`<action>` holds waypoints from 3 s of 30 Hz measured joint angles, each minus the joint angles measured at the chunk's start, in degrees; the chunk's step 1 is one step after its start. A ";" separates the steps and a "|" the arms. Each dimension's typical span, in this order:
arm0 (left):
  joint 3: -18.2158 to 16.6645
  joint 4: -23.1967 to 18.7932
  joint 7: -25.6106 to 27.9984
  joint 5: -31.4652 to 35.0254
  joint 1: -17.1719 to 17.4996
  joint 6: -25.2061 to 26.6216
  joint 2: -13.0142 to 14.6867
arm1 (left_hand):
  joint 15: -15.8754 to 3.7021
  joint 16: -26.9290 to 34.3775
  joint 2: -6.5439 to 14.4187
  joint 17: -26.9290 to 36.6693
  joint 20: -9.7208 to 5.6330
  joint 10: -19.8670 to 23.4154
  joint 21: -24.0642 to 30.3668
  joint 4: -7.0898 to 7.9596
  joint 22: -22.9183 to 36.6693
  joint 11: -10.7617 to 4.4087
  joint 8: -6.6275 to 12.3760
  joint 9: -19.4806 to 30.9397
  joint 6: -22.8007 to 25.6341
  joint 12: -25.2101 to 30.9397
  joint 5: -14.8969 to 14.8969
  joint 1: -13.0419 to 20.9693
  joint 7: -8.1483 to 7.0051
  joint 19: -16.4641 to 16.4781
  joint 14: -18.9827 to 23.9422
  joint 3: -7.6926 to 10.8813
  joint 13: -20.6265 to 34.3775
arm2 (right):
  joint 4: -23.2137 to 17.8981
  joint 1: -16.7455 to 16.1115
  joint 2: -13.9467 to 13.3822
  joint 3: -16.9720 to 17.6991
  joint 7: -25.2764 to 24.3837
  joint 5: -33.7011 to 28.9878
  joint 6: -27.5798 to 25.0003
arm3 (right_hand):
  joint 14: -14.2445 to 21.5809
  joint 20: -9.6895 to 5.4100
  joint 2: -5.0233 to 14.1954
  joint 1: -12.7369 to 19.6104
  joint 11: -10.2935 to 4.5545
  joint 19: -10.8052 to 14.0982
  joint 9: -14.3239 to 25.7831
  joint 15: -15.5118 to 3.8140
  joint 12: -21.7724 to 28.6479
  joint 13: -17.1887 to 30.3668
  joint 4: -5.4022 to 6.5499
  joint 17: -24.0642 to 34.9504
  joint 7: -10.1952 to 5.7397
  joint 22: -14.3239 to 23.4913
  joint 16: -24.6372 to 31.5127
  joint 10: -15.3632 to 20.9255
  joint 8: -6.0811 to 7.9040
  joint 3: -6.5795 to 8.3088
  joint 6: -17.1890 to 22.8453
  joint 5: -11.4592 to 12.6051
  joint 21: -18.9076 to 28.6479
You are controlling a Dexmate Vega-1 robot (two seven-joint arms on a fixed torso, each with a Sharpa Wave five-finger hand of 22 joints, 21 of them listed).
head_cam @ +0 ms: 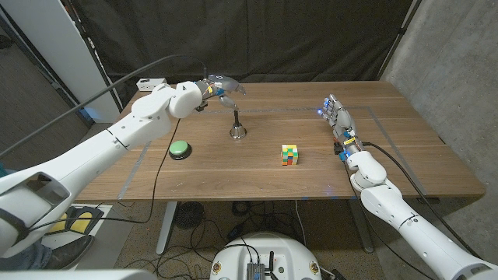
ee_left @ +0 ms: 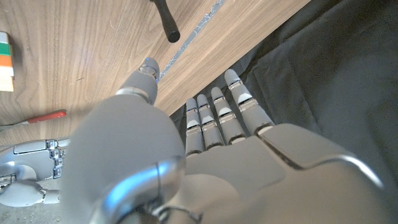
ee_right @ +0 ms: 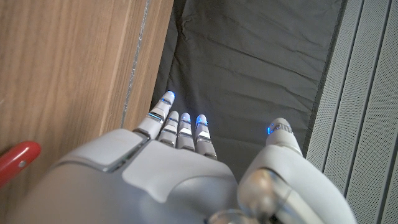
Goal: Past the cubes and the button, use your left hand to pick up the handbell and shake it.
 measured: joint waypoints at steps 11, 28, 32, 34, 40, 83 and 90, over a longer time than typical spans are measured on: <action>0.56 1.04 -3.51 0.27 -1.55 -1.06 -0.37 | -0.32 0.64 0.39 0.09 -0.07 0.96 0.96 0.63 0.16 0.27 0.05 0.00 1.01 0.17 0.00 0.81 0.01 2.71 1.91 -0.63 0.27 | -0.37 0.03 0.23 -0.21 -0.92 -0.77 -0.44 | 0.00 0.00 0.30 0.30 0.00 0.00 0.00 0.00 0.00 0.00 -0.24 0.00 -0.22 0.00 0.00 0.00 0.00 0.24 0.22 0.00 0.00; 1.65 3.70 -6.43 0.24 -3.16 -2.29 -1.27 | -0.11 1.09 2.05 0.54 -1.26 2.28 2.33 0.70 0.43 0.99 0.45 0.26 2.33 0.39 0.00 3.68 1.34 7.07 3.74 -0.70 0.80 | -1.59 0.18 0.16 -0.44 -2.53 -1.93 -1.65 | 0.00 0.31 0.85 2.18 -0.22 0.30 0.00 0.00 0.00 -0.01 -1.11 -0.15 -0.32 0.00 0.00 0.21 0.00 1.11 0.31 0.24 0.00; 2.17 4.46 -6.97 0.22 -3.52 -2.58 -1.58 | -0.20 1.09 2.21 0.54 -0.95 2.59 2.38 0.70 0.42 1.30 0.45 0.26 2.33 0.72 0.00 4.43 1.34 7.38 4.46 -0.70 0.80 | -1.86 0.12 0.16 -0.44 -2.92 -2.12 -1.79 | 0.21 0.20 0.91 2.72 -0.22 0.84 0.00 -0.21 0.00 -0.01 -1.13 -0.15 -0.33 0.00 0.00 0.21 0.00 1.13 0.33 0.24 0.00; 2.37 4.70 -7.11 0.22 -3.62 -2.68 -1.68 | -0.38 1.46 2.37 0.53 -0.95 2.89 2.72 0.69 0.42 0.99 0.45 0.26 2.33 0.72 0.00 4.59 1.34 7.37 4.64 -0.70 1.00 | -1.96 0.11 0.15 -0.44 -3.01 -2.18 -1.87 | 0.20 0.29 0.90 3.32 -0.21 0.94 0.00 -0.21 0.00 -0.01 -1.35 -0.15 -0.61 0.00 0.00 0.21 0.00 1.35 0.61 0.24 0.00; 2.85 5.59 -7.42 0.24 -3.93 -2.93 -2.09 | -0.10 1.54 2.54 0.53 -1.23 3.44 2.93 0.69 0.42 1.07 0.45 0.51 3.03 0.96 0.00 5.50 1.40 8.17 4.96 -0.70 1.06 | -2.16 0.11 0.09 -0.44 -3.14 -2.27 -2.14 | 0.22 0.29 0.91 3.33 -0.21 0.93 0.00 -0.23 0.00 -0.01 -1.34 -0.15 -0.40 0.00 0.00 0.21 0.00 1.35 0.84 0.24 0.00; 6.51 13.99 -5.56 -3.42 -6.30 -4.98 -6.23 | -1.14 4.04 5.07 0.89 -5.05 12.11 7.59 0.37 0.40 3.45 2.50 1.00 12.19 3.51 0.28 17.24 4.84 18.84 15.84 -0.07 2.92 | -0.15 1.55 0.86 -1.20 -2.27 -1.95 -2.15 | 0.82 0.41 0.61 4.68 -0.21 1.64 0.00 0.01 0.00 -0.01 -1.11 0.01 -0.30 0.00 0.00 0.21 0.00 1.57 0.93 0.23 0.00; 6.75 14.36 -5.55 -4.32 -6.41 -4.89 -6.38 | -1.55 4.04 5.88 0.63 -5.56 13.75 8.65 0.58 0.40 3.65 2.72 1.06 13.51 3.93 0.28 18.06 5.14 20.58 18.08 0.53 3.19 | -0.15 1.56 0.88 -1.27 -2.28 -1.92 -2.41 | 0.82 0.41 0.29 4.99 -0.10 1.64 0.00 0.01 0.01 -0.01 -0.90 0.01 -0.30 0.00 0.00 0.32 0.00 1.78 0.93 0.23 0.00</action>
